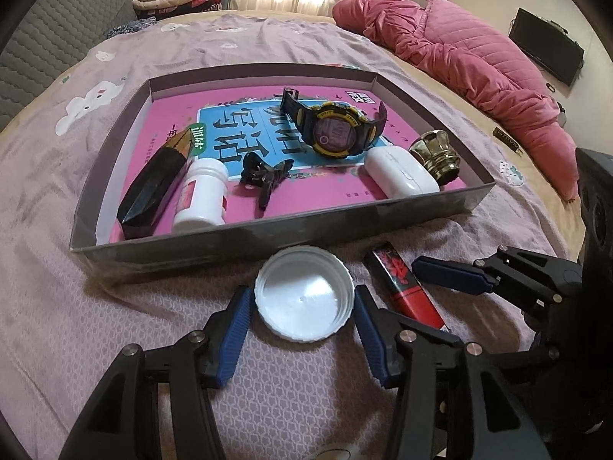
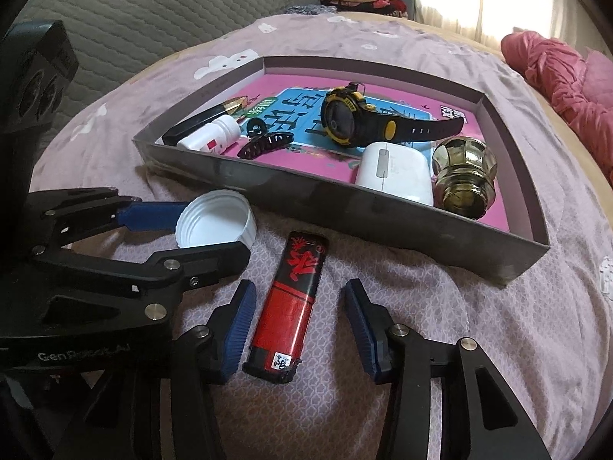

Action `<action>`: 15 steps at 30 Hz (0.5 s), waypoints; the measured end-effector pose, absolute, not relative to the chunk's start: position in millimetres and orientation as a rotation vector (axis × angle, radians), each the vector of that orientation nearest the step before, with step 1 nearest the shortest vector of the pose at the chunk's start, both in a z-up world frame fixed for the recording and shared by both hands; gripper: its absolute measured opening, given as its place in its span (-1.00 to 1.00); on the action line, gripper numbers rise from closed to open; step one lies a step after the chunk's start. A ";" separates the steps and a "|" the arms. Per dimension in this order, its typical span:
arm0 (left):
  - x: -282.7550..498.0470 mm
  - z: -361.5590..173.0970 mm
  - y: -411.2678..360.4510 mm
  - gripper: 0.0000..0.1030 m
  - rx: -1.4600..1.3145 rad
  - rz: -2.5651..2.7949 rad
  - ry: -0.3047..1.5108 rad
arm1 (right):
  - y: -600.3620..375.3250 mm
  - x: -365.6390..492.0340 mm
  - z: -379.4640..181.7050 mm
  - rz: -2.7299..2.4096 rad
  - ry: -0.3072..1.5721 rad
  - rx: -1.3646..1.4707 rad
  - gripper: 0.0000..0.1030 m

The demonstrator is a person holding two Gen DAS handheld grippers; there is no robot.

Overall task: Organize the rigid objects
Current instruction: 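Close the left tool on the white lid while the right tool grips the red lighter, then carry the white lid with the left tool while the right tool carries the red lighter into the tray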

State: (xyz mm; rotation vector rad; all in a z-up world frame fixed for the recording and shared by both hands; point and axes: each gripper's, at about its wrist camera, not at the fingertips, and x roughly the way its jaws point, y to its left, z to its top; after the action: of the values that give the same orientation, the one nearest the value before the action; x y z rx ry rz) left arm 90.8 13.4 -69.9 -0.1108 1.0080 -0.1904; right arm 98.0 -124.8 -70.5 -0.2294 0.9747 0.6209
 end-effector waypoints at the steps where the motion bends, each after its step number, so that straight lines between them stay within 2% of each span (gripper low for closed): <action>1: 91.6 -70.4 13.5 0.03 -0.112 -0.191 1.010 | -124.2 98.1 -70.5 0.623 0.974 -0.233 -0.13; 3: 92.7 -71.0 13.6 0.03 -0.112 -0.193 1.014 | -121.8 97.8 -69.9 0.627 0.970 -0.257 -0.23; 5: 92.8 -70.4 14.0 0.03 -0.112 -0.194 1.015 | -120.2 97.5 -69.0 0.630 0.968 -0.276 -0.46; 8: 93.1 -69.5 15.6 0.02 -0.117 -0.196 1.018 | -121.4 98.3 -68.2 0.641 0.974 -0.272 -0.55; 15: 92.2 -66.3 14.6 -0.01 -0.126 -0.207 1.013 | -126.5 96.0 -63.9 0.668 0.972 -0.259 -0.55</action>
State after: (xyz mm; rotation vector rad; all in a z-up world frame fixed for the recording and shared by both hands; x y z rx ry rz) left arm 92.2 14.6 -66.3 -0.1256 1.0132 -0.2066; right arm 96.0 -126.5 -63.9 -0.2589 0.9724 0.6676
